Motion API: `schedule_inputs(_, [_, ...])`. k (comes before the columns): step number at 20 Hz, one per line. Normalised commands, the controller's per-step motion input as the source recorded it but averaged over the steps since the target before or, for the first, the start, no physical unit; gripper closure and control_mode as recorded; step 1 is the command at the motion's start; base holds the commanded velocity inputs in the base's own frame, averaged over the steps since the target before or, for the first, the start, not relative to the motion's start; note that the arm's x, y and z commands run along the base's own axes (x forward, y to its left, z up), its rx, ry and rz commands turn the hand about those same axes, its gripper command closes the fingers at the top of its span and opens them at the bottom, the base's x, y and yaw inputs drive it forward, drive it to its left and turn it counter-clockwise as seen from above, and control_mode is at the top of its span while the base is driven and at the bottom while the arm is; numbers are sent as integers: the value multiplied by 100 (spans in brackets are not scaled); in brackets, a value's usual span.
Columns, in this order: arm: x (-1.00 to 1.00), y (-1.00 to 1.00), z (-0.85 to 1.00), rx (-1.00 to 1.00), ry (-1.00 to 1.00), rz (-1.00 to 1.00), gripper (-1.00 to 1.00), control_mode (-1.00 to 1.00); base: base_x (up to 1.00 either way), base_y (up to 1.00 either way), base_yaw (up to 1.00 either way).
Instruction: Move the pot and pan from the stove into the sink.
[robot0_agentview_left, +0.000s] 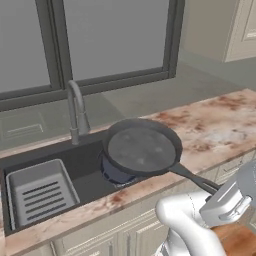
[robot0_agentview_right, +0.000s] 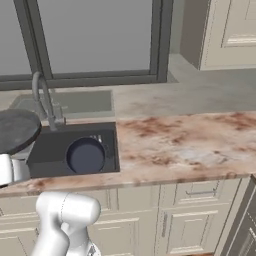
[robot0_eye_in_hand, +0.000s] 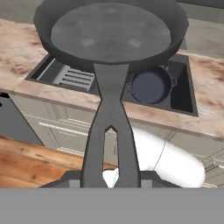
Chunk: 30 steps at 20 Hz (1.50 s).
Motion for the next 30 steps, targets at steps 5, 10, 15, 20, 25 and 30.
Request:
schedule_inputs(5, [0,0,0,0,0,0,100,100,4,-53,0])
schedule_inputs(10, [0,0,0,0,0,0,100,100,4,-6,0])
schedule_inputs(15, [0,0,0,0,0,0,100,100,26,-12,0])
schedule_inputs(20, [0,0,0,0,0,0,100,-100,0,0,0])
schedule_inputs(25, [37,0,0,0,0,0,100,-100,0,0,0])
schedule_inputs(30, [36,0,-7,0,2,0,100,-100,0,0,0])
